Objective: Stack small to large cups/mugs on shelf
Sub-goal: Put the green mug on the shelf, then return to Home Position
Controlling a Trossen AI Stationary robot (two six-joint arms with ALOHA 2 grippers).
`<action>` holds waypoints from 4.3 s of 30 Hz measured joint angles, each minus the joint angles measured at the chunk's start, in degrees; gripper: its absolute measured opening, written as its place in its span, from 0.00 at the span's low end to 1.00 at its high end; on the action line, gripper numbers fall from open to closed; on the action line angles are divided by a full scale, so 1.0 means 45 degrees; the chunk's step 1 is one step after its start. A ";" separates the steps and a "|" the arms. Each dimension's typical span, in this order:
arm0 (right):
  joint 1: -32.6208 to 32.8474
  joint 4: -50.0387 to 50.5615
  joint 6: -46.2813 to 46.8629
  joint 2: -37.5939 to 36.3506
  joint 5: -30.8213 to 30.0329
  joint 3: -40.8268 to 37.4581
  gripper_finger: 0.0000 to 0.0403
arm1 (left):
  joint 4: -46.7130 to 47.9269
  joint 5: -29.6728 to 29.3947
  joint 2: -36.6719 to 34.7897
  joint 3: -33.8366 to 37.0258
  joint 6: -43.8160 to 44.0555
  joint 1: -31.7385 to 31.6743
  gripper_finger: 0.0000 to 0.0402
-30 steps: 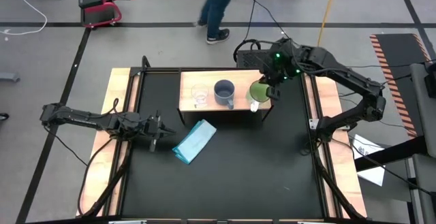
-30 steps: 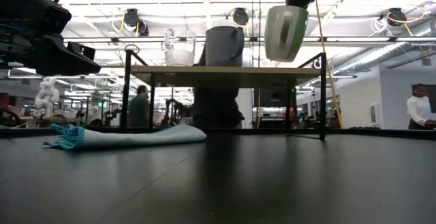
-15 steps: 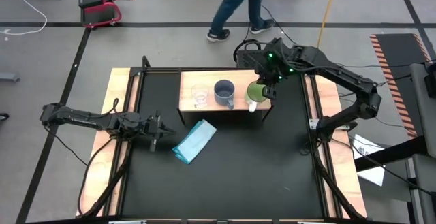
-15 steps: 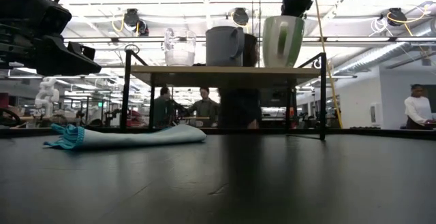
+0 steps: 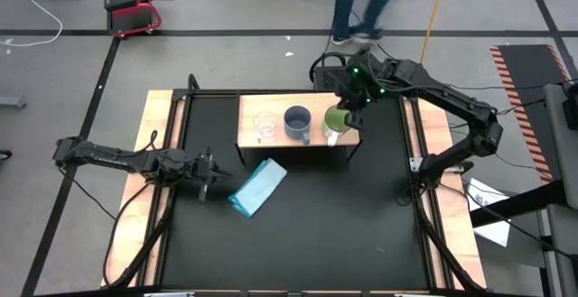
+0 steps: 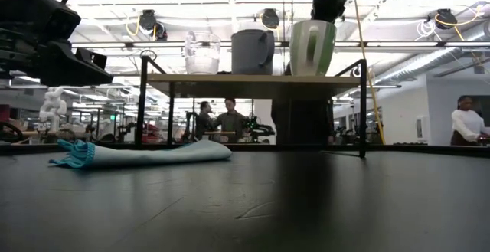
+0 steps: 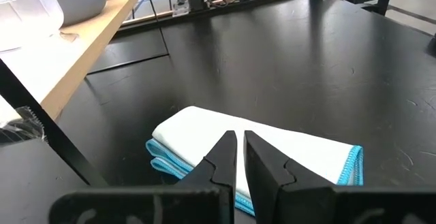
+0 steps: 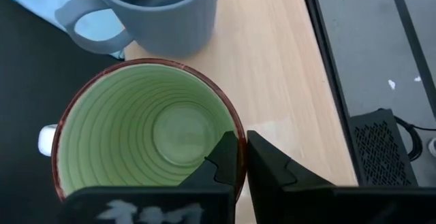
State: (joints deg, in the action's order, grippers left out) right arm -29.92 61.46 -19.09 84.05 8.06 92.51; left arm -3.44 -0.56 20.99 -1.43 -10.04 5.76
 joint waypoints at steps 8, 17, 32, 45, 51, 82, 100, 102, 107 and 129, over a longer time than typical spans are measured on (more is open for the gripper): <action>-0.0028 0.0209 -0.0342 -0.0015 -0.0068 0.0000 0.02 | 0.0072 0.0000 0.0000 0.0000 -0.0008 0.0000 0.08; -0.0028 0.0044 -0.0337 0.0055 -0.0092 0.0000 0.02 | 0.0067 0.0000 -0.0003 0.0000 -0.0049 0.0002 0.08; -0.0062 -0.0139 0.0200 0.0466 -0.0069 -0.0039 0.12 | 0.0185 0.0000 -0.0003 0.0000 -0.0068 0.0000 0.08; -0.0053 -0.1007 0.0229 0.0344 -0.0069 -0.0031 0.34 | 0.0365 0.0000 -0.0004 0.0000 -0.0058 0.0003 0.08; 0.0043 -0.1125 0.0321 -0.0041 -0.0069 0.0614 0.40 | 0.0373 0.0000 0.0000 0.0000 0.0006 0.0000 0.08; 0.0685 -0.1107 0.1659 -0.9475 -0.0057 -0.5894 0.00 | -0.1454 -0.1719 -0.0019 -0.0015 0.0667 0.0024 0.01; 0.0686 -0.5492 0.4301 -1.3650 0.2941 -1.2471 0.00 | -0.2527 -0.1876 -0.0019 -0.0015 0.0011 0.0024 0.00; 0.0686 -0.5733 0.4523 -1.3874 0.2937 -1.2672 0.00 | -0.2509 -0.1872 -0.0019 -0.0015 0.0019 0.0024 0.01; 0.0700 -0.6634 0.5356 -1.4441 0.2947 -1.2713 0.00 | -0.2205 -0.1306 -0.0015 -0.0015 -0.0072 0.0024 0.01; 0.1887 -1.7988 0.8150 -1.3742 0.3972 -1.8109 0.00 | -0.2805 -0.1919 -0.0015 -0.0012 0.0109 0.0024 0.00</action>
State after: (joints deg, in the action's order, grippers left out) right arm -21.42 -19.48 17.58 22.21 25.94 11.02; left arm -16.06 -9.19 20.93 -1.49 -9.55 5.87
